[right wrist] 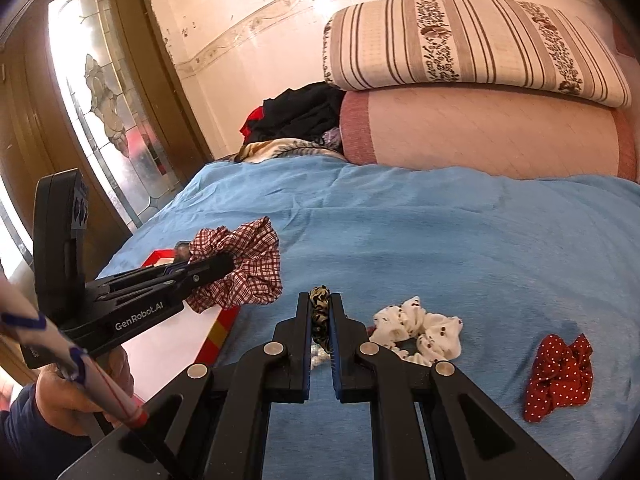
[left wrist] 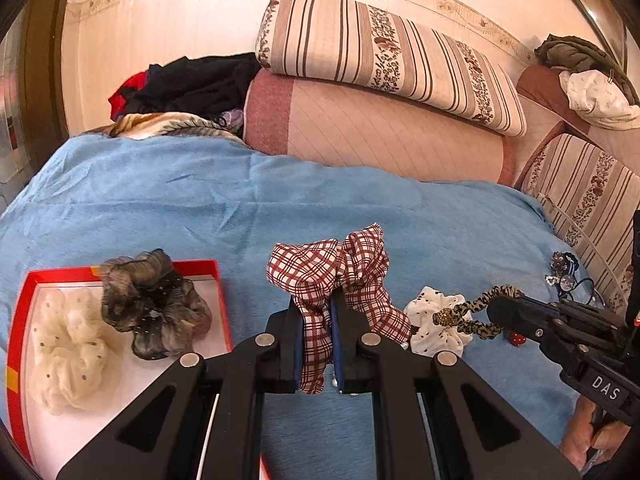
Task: Organize jewelry
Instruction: 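Carry the plaid scrunchie and leopard hair tie over the tray with both tools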
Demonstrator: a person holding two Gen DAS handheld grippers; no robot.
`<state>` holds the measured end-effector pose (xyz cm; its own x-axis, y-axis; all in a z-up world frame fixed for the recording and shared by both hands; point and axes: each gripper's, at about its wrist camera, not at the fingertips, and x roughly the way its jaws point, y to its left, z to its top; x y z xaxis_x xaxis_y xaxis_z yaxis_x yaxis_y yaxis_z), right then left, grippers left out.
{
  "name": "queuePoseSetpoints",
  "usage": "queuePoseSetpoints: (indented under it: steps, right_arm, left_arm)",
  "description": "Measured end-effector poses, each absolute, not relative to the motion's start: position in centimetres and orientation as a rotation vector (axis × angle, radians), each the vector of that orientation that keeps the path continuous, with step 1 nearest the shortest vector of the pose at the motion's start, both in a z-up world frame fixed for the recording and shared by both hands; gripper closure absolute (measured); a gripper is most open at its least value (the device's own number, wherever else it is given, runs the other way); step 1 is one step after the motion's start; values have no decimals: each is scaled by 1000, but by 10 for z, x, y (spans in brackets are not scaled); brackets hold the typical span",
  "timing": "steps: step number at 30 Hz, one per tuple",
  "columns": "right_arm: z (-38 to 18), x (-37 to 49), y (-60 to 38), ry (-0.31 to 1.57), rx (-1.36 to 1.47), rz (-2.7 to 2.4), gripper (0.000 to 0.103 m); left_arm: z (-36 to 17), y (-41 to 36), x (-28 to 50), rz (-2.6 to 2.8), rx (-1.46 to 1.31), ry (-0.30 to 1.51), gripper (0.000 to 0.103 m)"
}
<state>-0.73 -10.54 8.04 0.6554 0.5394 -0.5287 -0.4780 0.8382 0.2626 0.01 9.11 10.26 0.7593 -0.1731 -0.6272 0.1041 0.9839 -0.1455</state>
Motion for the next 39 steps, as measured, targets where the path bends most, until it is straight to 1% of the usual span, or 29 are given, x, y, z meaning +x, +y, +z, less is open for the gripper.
queuePoseSetpoints:
  steps: [24, 33, 39]
  right_arm:
    - [86, -27, -57, 618, 43, 657, 95]
    - [92, -42, -34, 607, 46, 712, 95]
    - [96, -62, -14, 594, 32, 770, 95]
  left_arm:
    - [118, 120, -21, -70, -72, 636, 92]
    - [141, 172, -50, 3, -163, 600, 92]
    - [134, 229, -74, 101, -240, 622, 91]
